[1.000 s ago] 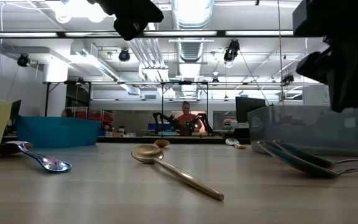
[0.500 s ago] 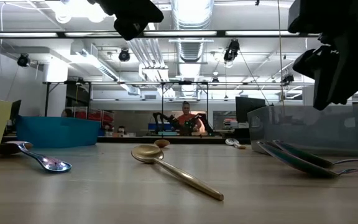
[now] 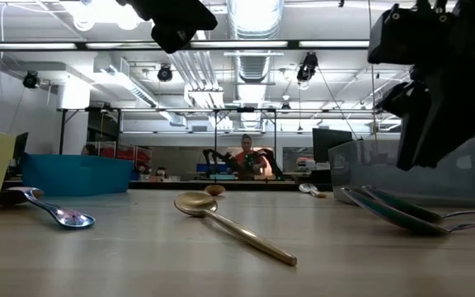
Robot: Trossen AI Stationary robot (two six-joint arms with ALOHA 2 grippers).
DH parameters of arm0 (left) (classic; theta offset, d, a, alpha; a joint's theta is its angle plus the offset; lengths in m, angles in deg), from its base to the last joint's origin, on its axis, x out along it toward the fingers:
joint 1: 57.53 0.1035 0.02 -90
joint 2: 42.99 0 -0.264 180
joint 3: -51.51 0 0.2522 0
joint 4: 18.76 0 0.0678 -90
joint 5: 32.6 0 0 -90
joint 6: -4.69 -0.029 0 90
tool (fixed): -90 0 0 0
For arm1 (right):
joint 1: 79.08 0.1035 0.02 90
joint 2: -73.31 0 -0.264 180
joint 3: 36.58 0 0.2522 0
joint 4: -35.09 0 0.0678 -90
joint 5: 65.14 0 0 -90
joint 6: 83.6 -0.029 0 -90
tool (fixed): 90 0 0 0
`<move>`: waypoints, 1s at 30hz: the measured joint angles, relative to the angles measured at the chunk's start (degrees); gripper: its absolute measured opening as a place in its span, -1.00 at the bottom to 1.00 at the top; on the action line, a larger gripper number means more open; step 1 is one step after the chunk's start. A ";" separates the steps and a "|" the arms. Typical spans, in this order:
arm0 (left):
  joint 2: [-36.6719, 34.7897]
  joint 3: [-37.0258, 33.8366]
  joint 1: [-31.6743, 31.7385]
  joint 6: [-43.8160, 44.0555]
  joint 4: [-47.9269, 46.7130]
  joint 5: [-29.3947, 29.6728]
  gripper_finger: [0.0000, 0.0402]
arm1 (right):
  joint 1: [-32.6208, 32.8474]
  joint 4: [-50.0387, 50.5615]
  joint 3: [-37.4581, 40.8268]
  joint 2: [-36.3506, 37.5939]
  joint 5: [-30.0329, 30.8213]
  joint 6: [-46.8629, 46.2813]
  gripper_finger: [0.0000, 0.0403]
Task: Sort silverware by color (type)
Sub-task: Put the blue spoon into the blue bin
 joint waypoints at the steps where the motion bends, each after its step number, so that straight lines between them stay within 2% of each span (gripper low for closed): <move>1: 0.00 0.00 0.00 -0.23 0.02 0.00 -0.98 | -0.17 0.65 -0.88 -0.83 -0.19 0.64 -0.36; 8: 0.00 0.00 -0.04 -0.31 -0.20 -0.02 -0.98 | -0.45 14.80 -8.34 -4.88 -1.46 2.15 -0.36; 11: 0.00 0.00 -0.03 -0.31 -0.24 -0.02 -0.98 | -0.45 18.62 -10.24 -6.68 -3.95 1.11 -0.35; 20: 0.00 -0.11 -0.02 -0.53 -0.31 -0.02 -0.98 | -0.45 19.69 -11.35 -9.54 -5.51 -1.16 -0.35; 30: 0.00 -0.11 -0.04 -0.53 -0.28 -0.02 -0.98 | -0.43 17.87 -6.52 -10.69 -6.84 -3.33 -0.36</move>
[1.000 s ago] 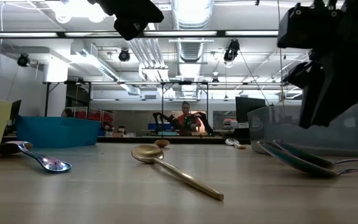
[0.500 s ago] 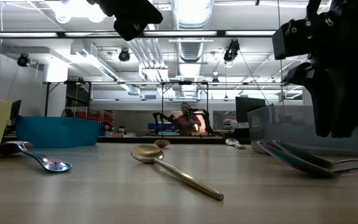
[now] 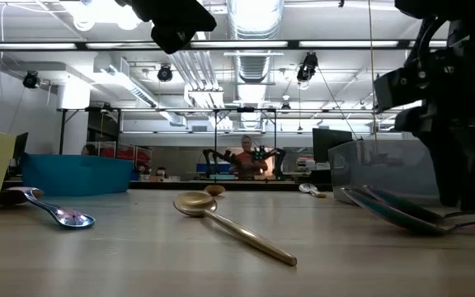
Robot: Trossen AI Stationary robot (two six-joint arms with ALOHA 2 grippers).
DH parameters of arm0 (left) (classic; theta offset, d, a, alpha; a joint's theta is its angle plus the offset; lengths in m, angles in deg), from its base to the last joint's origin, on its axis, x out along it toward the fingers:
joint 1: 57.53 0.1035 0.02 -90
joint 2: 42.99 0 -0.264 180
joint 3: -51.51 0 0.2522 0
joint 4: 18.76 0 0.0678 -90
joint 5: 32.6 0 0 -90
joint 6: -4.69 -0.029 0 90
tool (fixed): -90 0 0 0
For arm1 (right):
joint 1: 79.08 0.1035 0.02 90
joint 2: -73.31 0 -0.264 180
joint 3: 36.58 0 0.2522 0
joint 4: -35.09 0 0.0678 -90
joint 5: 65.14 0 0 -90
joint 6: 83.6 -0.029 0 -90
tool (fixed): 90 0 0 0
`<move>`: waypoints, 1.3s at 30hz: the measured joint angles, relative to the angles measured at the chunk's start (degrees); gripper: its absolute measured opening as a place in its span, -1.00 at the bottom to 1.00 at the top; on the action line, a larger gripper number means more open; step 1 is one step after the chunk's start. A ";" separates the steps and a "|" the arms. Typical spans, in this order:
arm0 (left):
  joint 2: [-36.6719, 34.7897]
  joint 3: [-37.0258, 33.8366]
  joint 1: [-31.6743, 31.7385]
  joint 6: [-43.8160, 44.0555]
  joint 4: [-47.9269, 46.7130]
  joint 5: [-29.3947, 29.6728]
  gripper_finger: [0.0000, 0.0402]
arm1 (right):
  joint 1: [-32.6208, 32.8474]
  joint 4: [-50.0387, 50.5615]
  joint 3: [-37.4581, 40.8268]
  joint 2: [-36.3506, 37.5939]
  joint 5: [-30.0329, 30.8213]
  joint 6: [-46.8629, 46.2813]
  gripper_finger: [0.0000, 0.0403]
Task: Sort silverware by color (type)
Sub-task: Put the blue spoon into the blue bin
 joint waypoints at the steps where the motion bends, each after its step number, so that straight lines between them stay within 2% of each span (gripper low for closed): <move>1: 0.00 0.00 0.02 0.00 0.02 0.00 -0.98 | 0.11 -0.32 0.25 -0.39 0.02 0.02 -0.36; 9: 0.00 0.00 0.01 -0.63 0.32 0.01 -0.98 | 0.11 -3.38 0.53 -1.15 0.22 1.62 -0.42; 12: 0.00 0.00 0.00 -0.63 0.34 0.00 -0.98 | 0.11 -4.50 0.59 -1.19 0.19 2.88 -0.56; 17: 0.00 0.00 0.00 -0.63 0.34 0.00 -0.98 | 0.13 -4.85 0.64 -1.06 -0.14 4.55 -0.89; 19: 0.00 0.00 0.01 -0.63 0.34 0.00 -0.98 | 0.12 -4.85 0.64 -0.68 0.03 5.56 -0.94; 33: 0.00 0.00 0.02 -0.63 0.39 0.00 -0.98 | -0.77 -4.41 0.97 8.26 3.11 7.11 -0.96; 39: 0.00 0.00 0.01 -0.63 0.43 0.02 -0.98 | -0.81 -4.72 0.93 7.91 3.03 6.79 -0.92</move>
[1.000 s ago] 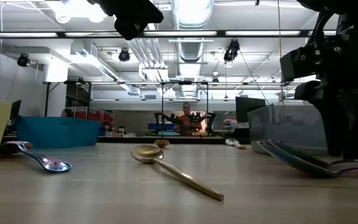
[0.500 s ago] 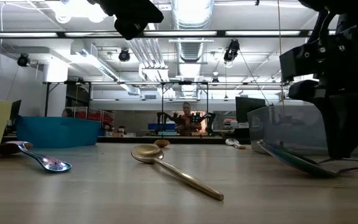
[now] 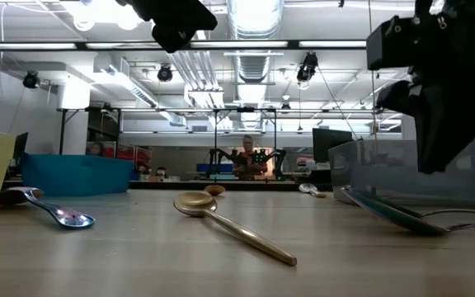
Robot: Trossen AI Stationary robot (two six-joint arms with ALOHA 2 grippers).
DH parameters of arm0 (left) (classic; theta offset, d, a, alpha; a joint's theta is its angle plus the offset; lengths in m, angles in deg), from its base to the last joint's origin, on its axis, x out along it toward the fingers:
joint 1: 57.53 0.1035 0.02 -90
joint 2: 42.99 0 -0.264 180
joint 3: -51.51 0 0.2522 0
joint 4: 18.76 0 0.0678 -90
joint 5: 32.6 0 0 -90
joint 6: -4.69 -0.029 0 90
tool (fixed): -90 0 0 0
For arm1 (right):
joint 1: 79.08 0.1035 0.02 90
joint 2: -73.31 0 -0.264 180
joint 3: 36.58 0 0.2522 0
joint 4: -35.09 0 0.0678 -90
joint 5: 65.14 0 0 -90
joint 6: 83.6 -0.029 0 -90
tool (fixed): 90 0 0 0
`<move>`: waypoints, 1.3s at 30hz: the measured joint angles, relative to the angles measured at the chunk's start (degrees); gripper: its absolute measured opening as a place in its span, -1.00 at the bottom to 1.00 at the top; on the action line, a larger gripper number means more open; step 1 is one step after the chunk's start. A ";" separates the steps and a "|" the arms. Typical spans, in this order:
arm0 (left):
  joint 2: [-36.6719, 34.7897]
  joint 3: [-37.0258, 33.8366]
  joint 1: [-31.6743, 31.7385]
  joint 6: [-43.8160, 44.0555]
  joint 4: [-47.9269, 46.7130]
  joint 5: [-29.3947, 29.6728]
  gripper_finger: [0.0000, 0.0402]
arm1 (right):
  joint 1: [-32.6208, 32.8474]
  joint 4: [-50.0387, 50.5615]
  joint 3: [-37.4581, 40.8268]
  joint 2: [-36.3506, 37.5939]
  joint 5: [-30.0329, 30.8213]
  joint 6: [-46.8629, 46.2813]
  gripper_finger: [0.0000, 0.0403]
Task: Sort silverware by color (type)
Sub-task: Put the blue spoon into the blue bin
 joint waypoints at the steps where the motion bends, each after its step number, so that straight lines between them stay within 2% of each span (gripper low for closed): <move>1: 0.00 0.00 -0.01 0.00 0.00 0.00 -0.98 | 0.00 0.00 -0.01 -0.42 0.00 -0.47 -0.90; 11: 0.00 0.00 -0.01 -0.02 0.00 0.00 -0.98 | 0.04 -0.38 -0.02 -5.47 -0.39 -4.93 -0.30; 16: 0.00 0.00 0.00 0.00 0.00 0.02 -0.98 | 0.04 -0.25 0.77 -7.26 -1.85 -4.35 -0.19; 21: 0.00 0.00 0.00 -0.02 0.11 0.01 -0.98 | 0.09 -0.78 1.39 -10.03 -1.88 -3.44 -0.32; 29: 0.00 0.00 0.00 -0.02 0.40 0.02 -0.98 | -0.04 -2.59 1.62 -10.52 -3.00 -0.64 -0.90; 39: 0.00 0.00 0.00 -0.09 0.42 0.02 -0.98 | 0.00 -2.82 1.62 -5.20 -3.82 -0.60 -0.93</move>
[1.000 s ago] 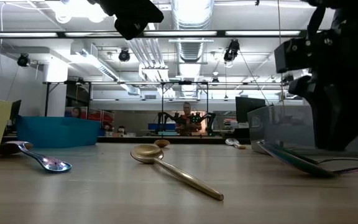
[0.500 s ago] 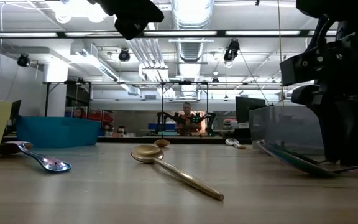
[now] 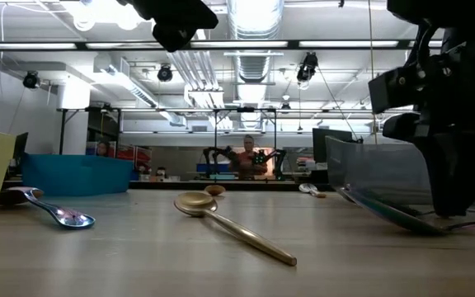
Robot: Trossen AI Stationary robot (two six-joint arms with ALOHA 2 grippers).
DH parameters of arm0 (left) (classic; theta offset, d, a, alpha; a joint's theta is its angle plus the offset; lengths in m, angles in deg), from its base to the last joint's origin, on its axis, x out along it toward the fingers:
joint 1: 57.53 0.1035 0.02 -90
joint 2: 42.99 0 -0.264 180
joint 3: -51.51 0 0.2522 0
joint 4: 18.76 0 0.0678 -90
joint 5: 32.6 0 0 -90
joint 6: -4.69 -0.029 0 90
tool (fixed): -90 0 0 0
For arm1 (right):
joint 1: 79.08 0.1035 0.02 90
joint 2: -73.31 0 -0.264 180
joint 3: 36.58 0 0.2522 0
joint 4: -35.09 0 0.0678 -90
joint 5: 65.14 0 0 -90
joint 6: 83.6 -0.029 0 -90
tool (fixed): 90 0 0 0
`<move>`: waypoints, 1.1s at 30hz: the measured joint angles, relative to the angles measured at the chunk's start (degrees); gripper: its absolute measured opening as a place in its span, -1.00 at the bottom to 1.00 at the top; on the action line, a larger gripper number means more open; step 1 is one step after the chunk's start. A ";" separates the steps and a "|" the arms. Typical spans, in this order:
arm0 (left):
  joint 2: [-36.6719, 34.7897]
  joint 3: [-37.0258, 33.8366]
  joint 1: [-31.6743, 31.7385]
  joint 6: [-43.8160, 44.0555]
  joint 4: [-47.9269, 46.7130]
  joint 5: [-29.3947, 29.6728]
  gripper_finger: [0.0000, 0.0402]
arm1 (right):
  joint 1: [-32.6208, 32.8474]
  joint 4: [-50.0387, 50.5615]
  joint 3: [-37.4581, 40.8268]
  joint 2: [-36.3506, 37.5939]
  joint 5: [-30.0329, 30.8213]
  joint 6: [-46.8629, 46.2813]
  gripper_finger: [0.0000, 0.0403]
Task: Sort silverware by color (type)
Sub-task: Put the blue spoon into the blue bin
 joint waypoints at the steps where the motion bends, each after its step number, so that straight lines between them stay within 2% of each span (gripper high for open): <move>1: 0.00 0.00 0.00 -0.20 0.06 0.00 -0.98 | 0.01 -0.21 -0.12 0.91 -0.41 0.00 -0.93; 11: 0.00 0.00 0.00 -0.59 1.42 0.02 -0.98 | -0.09 -2.24 -0.57 9.55 2.01 0.65 -0.94; 15: 0.00 0.00 0.00 -0.58 1.71 1.71 -0.98 | -0.09 -6.39 -0.57 12.06 6.77 2.56 -0.94; 20: 0.00 0.00 0.02 -0.59 2.20 5.63 -0.98 | -0.57 -16.68 -0.61 14.99 16.51 10.12 -0.94; 24: 0.00 0.00 0.07 -0.59 2.68 6.03 -0.98 | -2.93 -26.63 -0.61 15.85 22.62 17.44 -0.94; 28: 0.00 0.00 0.04 -1.19 4.01 7.13 -0.96 | -6.29 -37.60 -0.40 14.99 25.00 25.97 -0.94; 33: 0.00 -0.07 0.04 -2.07 4.13 11.43 -0.78 | -10.87 -49.92 0.18 12.51 25.00 30.93 -0.94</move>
